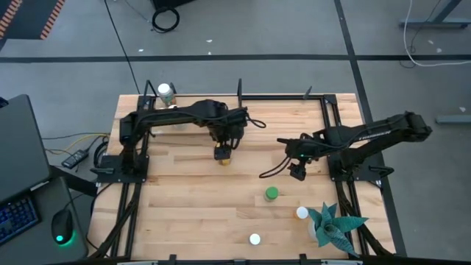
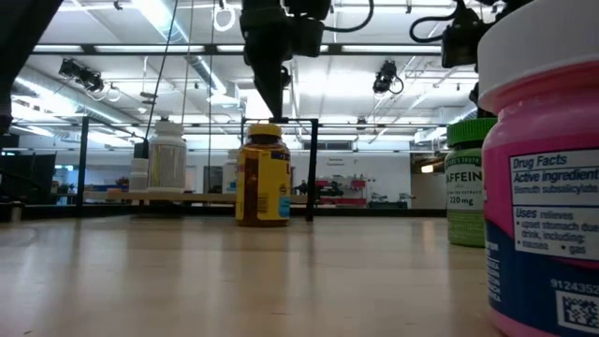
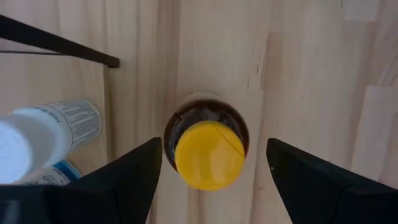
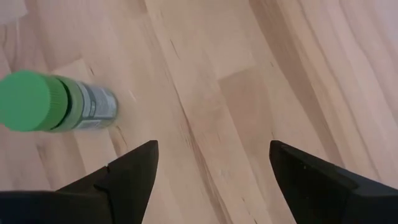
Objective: Pick and place medicine bottles onto shelf by color
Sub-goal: Put the yellow pill bottle on the shelf
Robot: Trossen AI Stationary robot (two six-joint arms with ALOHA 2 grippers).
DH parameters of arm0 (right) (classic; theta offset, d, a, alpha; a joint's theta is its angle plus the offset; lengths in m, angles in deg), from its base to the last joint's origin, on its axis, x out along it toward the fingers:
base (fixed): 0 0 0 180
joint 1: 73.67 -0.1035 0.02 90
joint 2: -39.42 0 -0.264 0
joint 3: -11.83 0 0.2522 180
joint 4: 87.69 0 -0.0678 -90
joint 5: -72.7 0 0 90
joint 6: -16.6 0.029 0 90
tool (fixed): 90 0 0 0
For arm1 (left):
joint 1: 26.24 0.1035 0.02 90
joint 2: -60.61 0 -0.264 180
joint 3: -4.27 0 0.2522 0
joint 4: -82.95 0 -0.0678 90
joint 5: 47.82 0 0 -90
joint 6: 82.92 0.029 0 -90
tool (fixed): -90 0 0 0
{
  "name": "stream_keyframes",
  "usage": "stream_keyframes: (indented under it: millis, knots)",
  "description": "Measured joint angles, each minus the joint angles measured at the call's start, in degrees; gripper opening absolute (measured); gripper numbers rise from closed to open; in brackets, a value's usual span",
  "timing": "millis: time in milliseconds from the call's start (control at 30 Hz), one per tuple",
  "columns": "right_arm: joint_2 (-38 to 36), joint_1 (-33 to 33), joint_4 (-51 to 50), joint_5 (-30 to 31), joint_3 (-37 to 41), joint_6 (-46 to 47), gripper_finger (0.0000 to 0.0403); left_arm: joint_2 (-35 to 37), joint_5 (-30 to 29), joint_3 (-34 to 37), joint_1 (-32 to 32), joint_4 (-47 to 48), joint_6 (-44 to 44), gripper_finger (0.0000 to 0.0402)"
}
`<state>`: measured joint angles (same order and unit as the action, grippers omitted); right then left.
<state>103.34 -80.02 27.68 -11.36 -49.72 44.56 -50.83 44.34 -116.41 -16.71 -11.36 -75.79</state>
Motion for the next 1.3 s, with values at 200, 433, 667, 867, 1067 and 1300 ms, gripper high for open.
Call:
stream_keyframes:
  millis: [200, 433, 667, 867, 1067, 1300]
  knots:
    - [0.31, -0.91, 1.29, 0.06, 0.0, -1.25, 0.0313, 0.0, 2.18, 0.4, 1.2, 0.08, -1.58, 0.0293]
    - [0.37, -3.79, 0.94, 0.02, 0.02, 0.81, 0.0313, -0.84, 2.31, 0.44, 1.54, 1.95, -2.42, 0.0293]
    - [0.37, -5.91, 0.85, 0.06, 0.02, 3.38, 0.0313, -2.72, 2.33, 0.44, 1.11, 2.29, -2.2, 0.0293]
    - [0.37, -7.06, 0.7, 0.3, 0.0, 4.18, 0.0313, -3.9, 2.25, 0.49, 0.69, 3.3, -2.16, 0.0293]
    - [0.39, -7.26, 0.18, 0.44, 0.01, 4.92, 0.0313, -5.44, 2.13, 0.48, 0.06, 3.0, -1.68, 0.0293]
    - [0.39, -7.41, -0.42, 0.46, 0.02, 4.95, 0.0313, -6.09, 1.18, 0.46, -0.38, 3.21, -0.76, 0.0292]
